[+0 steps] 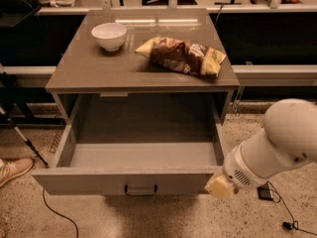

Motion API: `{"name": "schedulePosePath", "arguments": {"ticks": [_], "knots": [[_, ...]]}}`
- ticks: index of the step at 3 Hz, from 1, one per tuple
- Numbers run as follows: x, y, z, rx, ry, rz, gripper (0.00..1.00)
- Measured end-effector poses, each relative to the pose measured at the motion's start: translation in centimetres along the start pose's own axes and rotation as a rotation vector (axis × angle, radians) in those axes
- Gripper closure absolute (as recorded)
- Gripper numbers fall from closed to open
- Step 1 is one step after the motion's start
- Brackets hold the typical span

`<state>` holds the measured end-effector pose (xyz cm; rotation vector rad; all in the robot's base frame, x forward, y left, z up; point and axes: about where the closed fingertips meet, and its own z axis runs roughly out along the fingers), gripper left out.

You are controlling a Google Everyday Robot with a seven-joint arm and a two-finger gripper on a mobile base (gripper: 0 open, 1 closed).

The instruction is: Close top drawer

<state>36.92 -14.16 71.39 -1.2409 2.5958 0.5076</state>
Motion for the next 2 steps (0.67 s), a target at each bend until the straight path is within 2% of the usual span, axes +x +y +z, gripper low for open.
{"name": "schedulePosePath", "arguments": {"ticks": [1,2], "knots": [[0.0,-0.4,4.4,-0.011,0.019,0.050,1.00],[-1.5,-2.4,7.5,0.014,0.010,0.088,1.00]]}}
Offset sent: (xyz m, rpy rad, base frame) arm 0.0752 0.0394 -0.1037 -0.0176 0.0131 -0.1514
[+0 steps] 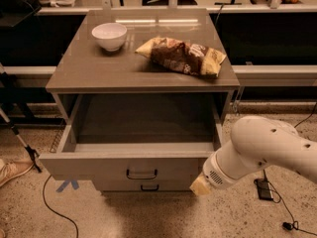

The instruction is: Close top drawer

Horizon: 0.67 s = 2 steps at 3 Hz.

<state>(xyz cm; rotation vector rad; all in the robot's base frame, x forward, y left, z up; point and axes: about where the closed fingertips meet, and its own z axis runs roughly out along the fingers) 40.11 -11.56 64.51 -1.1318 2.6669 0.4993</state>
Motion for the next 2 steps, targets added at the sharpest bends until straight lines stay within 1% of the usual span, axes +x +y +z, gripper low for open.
{"name": "schedulePosePath", "arguments": {"ticks": [1,2], "knots": [[0.0,0.0,0.0,0.000,-0.002,0.000,1.00],[-2.0,-2.4,0.8,0.016,-0.099,0.006,1.00]]}}
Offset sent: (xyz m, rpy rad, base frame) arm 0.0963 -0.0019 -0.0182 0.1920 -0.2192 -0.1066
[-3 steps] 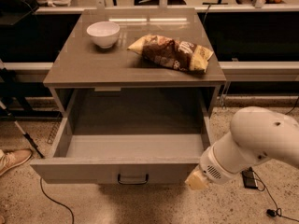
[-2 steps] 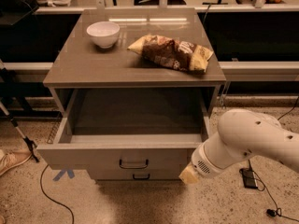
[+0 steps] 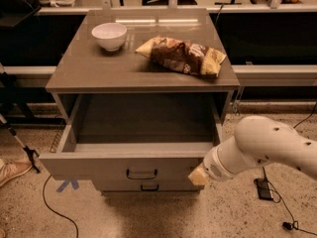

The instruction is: Close top drawer

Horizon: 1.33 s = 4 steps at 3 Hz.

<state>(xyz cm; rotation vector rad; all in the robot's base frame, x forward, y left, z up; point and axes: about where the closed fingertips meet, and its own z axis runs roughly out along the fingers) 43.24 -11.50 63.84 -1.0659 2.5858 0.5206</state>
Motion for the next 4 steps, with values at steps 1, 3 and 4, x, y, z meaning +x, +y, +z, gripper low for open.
{"name": "schedulePosePath", "arguments": {"ticks": [1,3,4], "knots": [[-1.9,-1.9,0.8,0.011,-0.077,0.005,1.00],[-10.8,-7.7,1.8,0.084,-0.300,0.025,1.00],[-10.8,-7.7,1.8,0.084,-0.300,0.025,1.00]]}}
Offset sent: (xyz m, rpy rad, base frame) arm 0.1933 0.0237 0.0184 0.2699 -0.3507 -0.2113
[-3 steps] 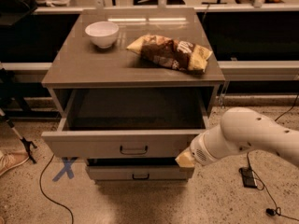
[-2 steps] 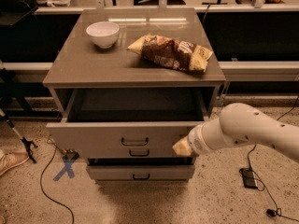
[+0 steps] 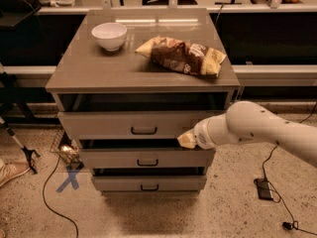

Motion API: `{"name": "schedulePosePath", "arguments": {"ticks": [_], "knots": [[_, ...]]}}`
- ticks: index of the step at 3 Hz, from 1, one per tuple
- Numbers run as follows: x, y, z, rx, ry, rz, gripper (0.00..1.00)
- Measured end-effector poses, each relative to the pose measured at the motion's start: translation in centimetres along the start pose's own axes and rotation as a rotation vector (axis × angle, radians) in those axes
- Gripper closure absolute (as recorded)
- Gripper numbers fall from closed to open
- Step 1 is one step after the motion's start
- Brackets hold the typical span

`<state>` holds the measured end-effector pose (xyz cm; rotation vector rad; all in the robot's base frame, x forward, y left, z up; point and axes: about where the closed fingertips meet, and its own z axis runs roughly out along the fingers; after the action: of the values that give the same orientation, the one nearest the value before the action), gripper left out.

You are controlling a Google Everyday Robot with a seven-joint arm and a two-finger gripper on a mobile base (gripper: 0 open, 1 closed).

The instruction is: Close top drawer

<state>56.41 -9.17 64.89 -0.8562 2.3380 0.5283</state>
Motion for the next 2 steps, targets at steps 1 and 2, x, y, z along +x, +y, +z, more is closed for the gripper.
{"name": "schedulePosePath", "arguments": {"ticks": [1,2], "knots": [[-5.1,-1.9,2.3,0.037,-0.085,-0.020,1.00],[-7.9,-3.0,3.5,0.060,-0.139,-0.026,1.00]]}}
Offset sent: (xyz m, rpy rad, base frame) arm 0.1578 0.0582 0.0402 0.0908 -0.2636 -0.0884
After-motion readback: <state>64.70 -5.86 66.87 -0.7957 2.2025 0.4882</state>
